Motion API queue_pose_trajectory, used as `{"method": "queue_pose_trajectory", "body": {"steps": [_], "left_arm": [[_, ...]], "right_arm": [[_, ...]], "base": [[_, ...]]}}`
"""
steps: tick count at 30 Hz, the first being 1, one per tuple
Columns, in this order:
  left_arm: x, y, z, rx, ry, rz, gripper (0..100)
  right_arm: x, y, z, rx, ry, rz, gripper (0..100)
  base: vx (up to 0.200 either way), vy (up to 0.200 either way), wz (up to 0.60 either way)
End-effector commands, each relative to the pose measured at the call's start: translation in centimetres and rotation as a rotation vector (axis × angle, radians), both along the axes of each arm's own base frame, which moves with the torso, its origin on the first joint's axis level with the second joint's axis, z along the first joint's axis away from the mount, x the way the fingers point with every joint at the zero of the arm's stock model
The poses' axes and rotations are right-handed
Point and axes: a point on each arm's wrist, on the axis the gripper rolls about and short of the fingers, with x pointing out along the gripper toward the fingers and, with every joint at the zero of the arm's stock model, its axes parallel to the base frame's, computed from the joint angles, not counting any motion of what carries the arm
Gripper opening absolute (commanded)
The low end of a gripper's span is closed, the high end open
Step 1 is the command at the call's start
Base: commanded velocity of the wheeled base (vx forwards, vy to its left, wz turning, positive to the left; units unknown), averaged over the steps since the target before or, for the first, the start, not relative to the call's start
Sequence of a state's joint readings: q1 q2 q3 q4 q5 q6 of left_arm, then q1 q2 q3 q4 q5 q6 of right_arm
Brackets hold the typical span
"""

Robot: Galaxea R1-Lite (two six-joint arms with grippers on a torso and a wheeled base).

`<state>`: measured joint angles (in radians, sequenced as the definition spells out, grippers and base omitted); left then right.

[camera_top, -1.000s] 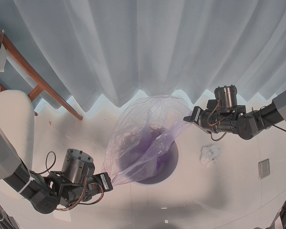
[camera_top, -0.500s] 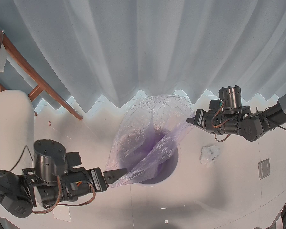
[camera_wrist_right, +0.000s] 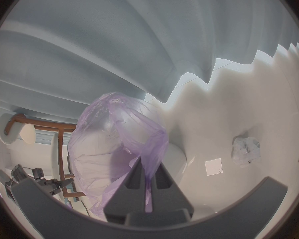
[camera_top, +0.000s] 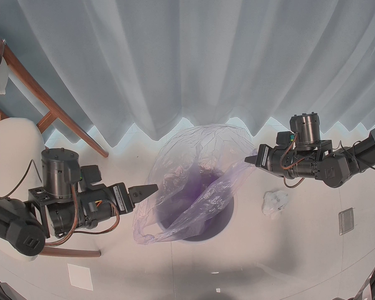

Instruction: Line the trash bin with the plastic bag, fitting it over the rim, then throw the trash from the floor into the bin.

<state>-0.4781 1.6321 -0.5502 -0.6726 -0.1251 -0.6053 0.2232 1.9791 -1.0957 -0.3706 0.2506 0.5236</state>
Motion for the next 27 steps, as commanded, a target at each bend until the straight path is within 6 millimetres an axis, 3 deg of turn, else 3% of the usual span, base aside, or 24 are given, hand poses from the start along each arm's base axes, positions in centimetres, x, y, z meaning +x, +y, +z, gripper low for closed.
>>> {"method": "queue_pose_trajectory", "body": {"steps": [1, 10, 11, 18, 27], "left_arm": [[3.0, -1.4, -1.6, 0.023, 0.027, -0.022, 100], [6.2, -3.1, -3.5, 0.031, -0.011, -0.038, 100], [6.2, -3.1, -3.7, 0.036, -0.005, -0.04, 0], [6.6, -3.1, -4.2, 0.035, -0.011, -0.027, 0], [7.6, -0.6, -3.8, 0.021, -0.031, 0.06, 0]], "right_arm": [[-0.5, 0.2, 0.1, 0.003, -0.007, 0.004, 0], [-0.7, 0.1, -0.5, 0.01, -0.037, 0.004, 0], [-0.7, 0.1, -0.4, 0.009, -0.039, 0.005, 0], [-0.7, 0.0, -0.4, 0.009, -0.041, 0.003, 0], [-0.1, -0.8, -0.5, 0.005, -0.061, -0.021, 0]], "base": [[0.0, 0.0, 0.0], [0.0, 0.0, 0.0], [0.0, 0.0, 0.0], [0.0, 0.0, 0.0], [0.0, 0.0, 0.0]]}}
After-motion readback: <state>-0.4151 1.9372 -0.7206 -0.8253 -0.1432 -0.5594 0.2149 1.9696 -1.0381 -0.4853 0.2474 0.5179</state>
